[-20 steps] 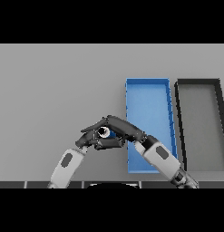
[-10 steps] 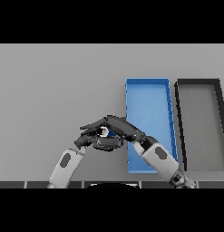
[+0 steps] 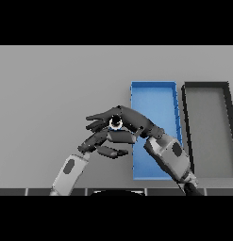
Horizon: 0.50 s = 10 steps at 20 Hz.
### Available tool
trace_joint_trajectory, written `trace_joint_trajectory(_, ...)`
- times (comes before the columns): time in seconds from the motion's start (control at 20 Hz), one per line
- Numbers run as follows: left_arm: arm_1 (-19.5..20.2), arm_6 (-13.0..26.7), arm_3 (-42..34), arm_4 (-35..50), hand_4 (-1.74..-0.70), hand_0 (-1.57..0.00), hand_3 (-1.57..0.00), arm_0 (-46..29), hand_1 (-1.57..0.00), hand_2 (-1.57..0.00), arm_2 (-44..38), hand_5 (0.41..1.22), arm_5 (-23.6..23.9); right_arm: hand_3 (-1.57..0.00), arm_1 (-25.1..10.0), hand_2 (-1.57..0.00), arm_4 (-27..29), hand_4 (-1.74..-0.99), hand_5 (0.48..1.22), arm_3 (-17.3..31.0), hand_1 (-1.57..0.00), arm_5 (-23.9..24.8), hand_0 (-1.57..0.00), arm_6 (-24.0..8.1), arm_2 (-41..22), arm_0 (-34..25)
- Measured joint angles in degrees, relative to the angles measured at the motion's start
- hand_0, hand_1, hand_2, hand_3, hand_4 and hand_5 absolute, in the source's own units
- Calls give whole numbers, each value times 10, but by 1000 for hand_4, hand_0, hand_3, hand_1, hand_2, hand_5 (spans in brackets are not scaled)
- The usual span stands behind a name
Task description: Pick up the blue pipe and place it into the blue bin.
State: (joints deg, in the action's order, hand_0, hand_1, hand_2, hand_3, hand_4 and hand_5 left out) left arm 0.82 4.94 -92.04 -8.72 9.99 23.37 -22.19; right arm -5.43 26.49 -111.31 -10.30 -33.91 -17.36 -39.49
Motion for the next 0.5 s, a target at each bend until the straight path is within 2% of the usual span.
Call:
trace_joint_trajectory(0.15, -7, 18, 3, 7, -905, -3, -2, 7, -2, -2, -2, 435, -3, -1571, -22, -1571, 63, -1741, 1221, 30, -1571, 3, -1571, -2, 67, -95)
trace_joint_trajectory(0.25, -3, 17, 1, 5, -902, -1, -1, 3, -1, -1, -3, 432, -1, -1571, -44, -1571, 46, -1741, 1221, 58, -1571, 30, -1571, 10, 108, -146)
trace_joint_trajectory(0.35, 1, 22, -3, 5, -892, 0, 0, 5, 0, 0, -5, 428, -3, -1571, -73, -1571, 16, -1741, 1221, 78, -1571, 55, -1571, 5, 140, -173)
trace_joint_trajectory(0.5, 7, 15, -8, 4, -890, 0, 0, -3, 0, 0, -4, 415, -5, -1571, -106, -1571, -2, -1741, 1221, 144, -1571, 53, -1571, -8, 190, -194)
